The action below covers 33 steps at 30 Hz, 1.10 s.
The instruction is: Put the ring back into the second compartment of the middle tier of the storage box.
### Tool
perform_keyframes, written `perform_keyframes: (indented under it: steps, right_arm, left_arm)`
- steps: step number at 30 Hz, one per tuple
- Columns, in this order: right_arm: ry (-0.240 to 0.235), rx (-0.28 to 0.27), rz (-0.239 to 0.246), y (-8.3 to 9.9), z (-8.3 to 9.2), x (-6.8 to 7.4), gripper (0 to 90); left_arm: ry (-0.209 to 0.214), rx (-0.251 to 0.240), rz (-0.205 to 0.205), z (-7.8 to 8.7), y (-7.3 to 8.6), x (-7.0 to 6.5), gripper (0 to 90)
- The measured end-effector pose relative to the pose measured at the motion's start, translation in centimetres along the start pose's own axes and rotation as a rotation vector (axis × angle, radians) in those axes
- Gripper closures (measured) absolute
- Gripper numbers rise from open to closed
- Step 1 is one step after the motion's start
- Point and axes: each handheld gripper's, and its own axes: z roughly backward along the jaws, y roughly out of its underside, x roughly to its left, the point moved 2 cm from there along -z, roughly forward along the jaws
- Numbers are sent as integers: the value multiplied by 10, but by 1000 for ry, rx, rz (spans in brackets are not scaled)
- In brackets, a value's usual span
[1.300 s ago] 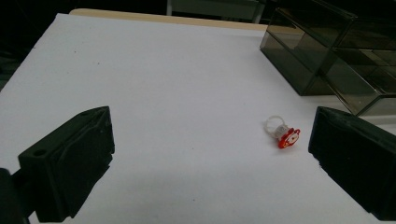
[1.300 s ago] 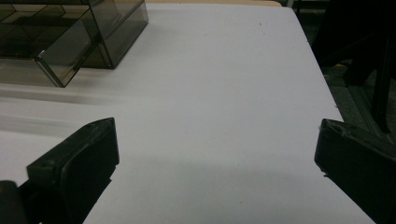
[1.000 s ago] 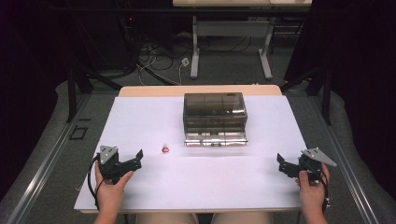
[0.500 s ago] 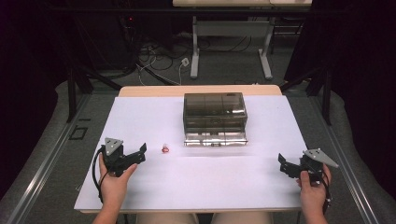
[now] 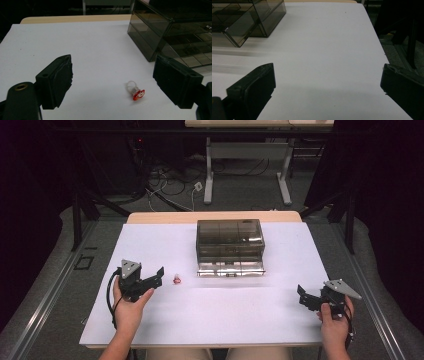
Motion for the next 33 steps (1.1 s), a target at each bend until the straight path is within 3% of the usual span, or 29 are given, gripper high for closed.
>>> perform_keyframes:
  steps: [8,9,14,19,26,33]
  right_arm:
    - [-2,-13,4,1,-2,0,0]
    - [-10,25,14,0,0,-1,0]
    - [-16,2,10,1,-2,-1,0]
    - [-14,-7,8,1,-3,0,0]
    - [-12,25,8,2,-2,0,0]
    - [-16,16,5,2,-3,0,2]
  left_arm:
    - [5,13,-7,-7,-7,-11,210]
    - [-3,19,1,-8,-7,-12,214]
    - [17,9,24,-12,-11,-15,243]
    - [22,6,14,-16,-13,-20,243]
    - [13,15,23,-21,-14,-21,243]
    - [-5,32,9,-30,-12,-25,243]
